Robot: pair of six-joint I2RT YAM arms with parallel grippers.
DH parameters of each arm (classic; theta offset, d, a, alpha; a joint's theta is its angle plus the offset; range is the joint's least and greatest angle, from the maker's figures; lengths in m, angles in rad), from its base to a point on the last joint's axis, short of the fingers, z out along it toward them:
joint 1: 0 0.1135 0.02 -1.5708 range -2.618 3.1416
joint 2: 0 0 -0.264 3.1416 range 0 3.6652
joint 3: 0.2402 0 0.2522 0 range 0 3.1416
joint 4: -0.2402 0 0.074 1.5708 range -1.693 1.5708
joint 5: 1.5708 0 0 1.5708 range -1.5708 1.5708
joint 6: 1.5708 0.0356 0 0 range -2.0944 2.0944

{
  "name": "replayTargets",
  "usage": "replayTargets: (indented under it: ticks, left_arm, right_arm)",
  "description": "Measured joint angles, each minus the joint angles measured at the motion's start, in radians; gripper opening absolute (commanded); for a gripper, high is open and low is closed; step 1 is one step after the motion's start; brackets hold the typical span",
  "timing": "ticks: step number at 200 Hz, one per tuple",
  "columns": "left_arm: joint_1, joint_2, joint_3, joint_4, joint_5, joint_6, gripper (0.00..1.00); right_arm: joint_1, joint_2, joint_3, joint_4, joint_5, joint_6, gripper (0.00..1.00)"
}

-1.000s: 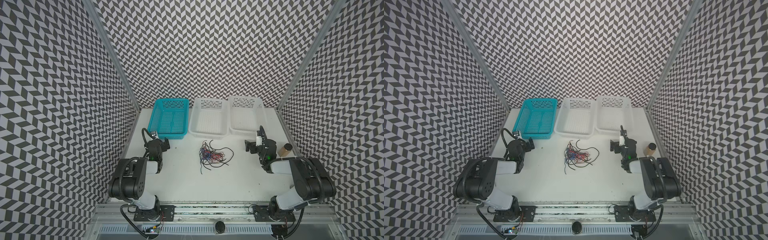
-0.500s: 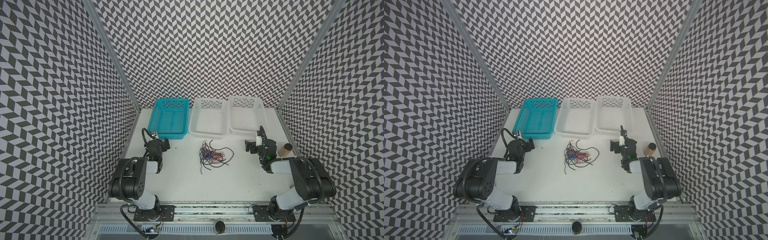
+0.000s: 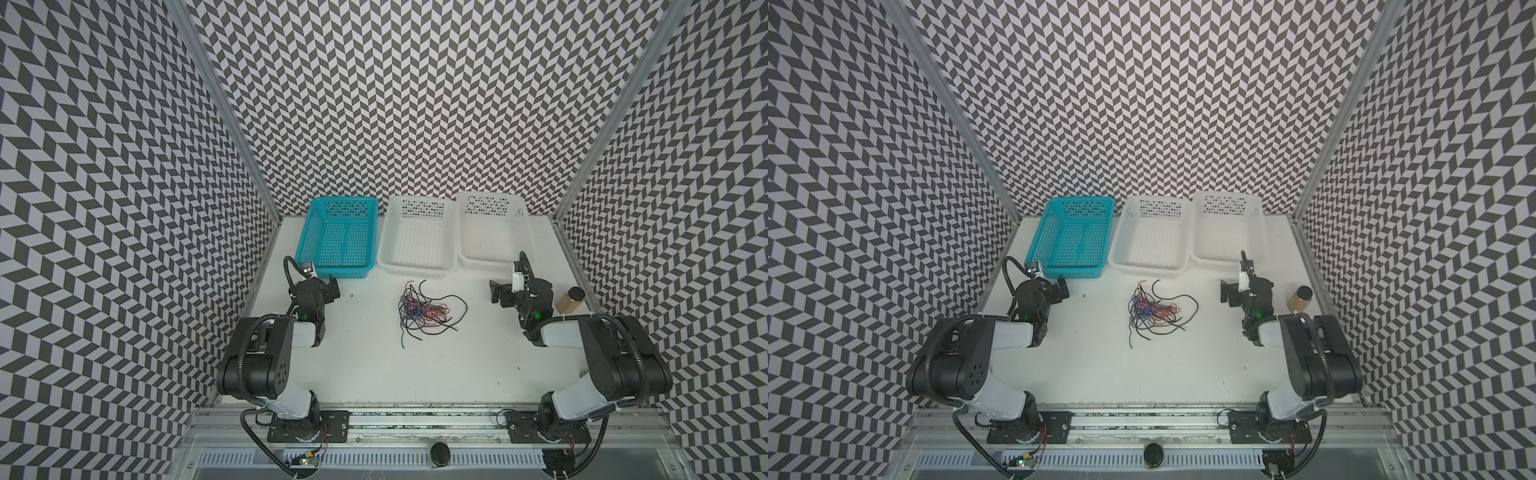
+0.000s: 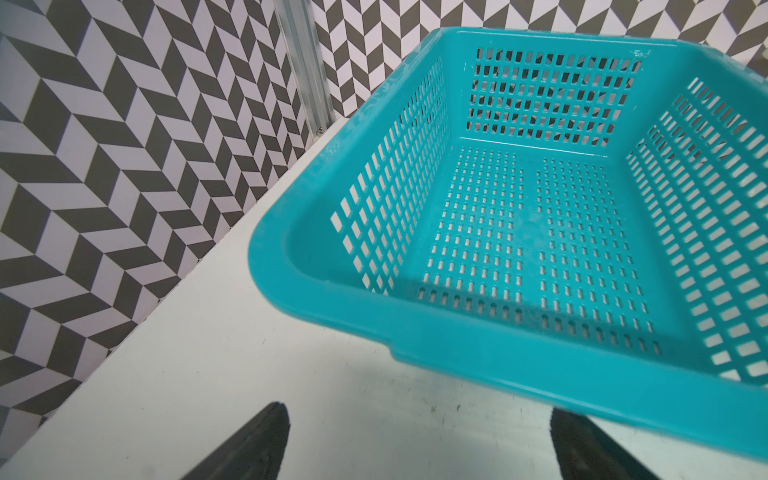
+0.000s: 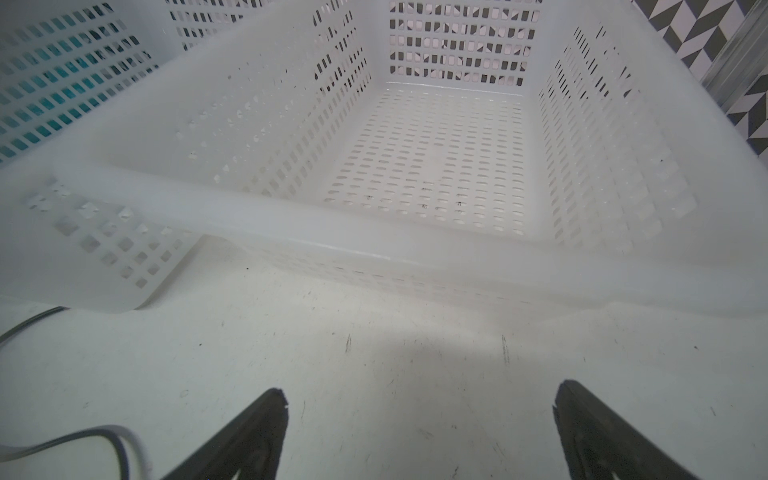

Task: Untangle the cables

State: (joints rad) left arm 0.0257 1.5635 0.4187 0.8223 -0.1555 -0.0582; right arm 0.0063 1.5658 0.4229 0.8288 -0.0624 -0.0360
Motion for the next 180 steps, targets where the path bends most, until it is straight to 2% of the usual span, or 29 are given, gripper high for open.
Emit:
replayTargets:
  ticks: [18,37,54,78,119,145,180]
  left_arm:
    - [0.000,0.000,0.000,0.000,0.000,0.000,1.00]
    - [0.000,0.000,0.000,0.000,0.000,0.000,1.00]
    - [0.000,0.000,0.000,0.000,0.000,0.000,1.00]
    - [0.000,0.000,0.000,0.000,0.000,0.000,1.00]
    - [0.000,0.000,0.000,0.001,0.000,0.000,1.00]
    - [0.000,0.000,0.000,0.001,0.000,0.000,1.00]
    - [0.000,0.000,0.000,0.001,0.000,0.000,1.00]
  right_arm:
    - [0.002,-0.021,0.000,-0.026,0.021,0.000,1.00]
    - [0.035,-0.145,-0.001,-0.142,0.080,-0.014,1.00]
    - [0.099,-0.287,0.000,-0.185,0.121,-0.040,1.00]
    - [0.185,-0.413,0.013,-0.236,0.156,-0.051,1.00]
    - [0.319,-0.619,0.027,-0.395,0.171,0.019,1.00]
    - [0.383,-0.761,0.085,-0.492,0.084,0.135,1.00]
    - [0.386,-0.921,0.130,-0.564,0.024,0.370,1.00]
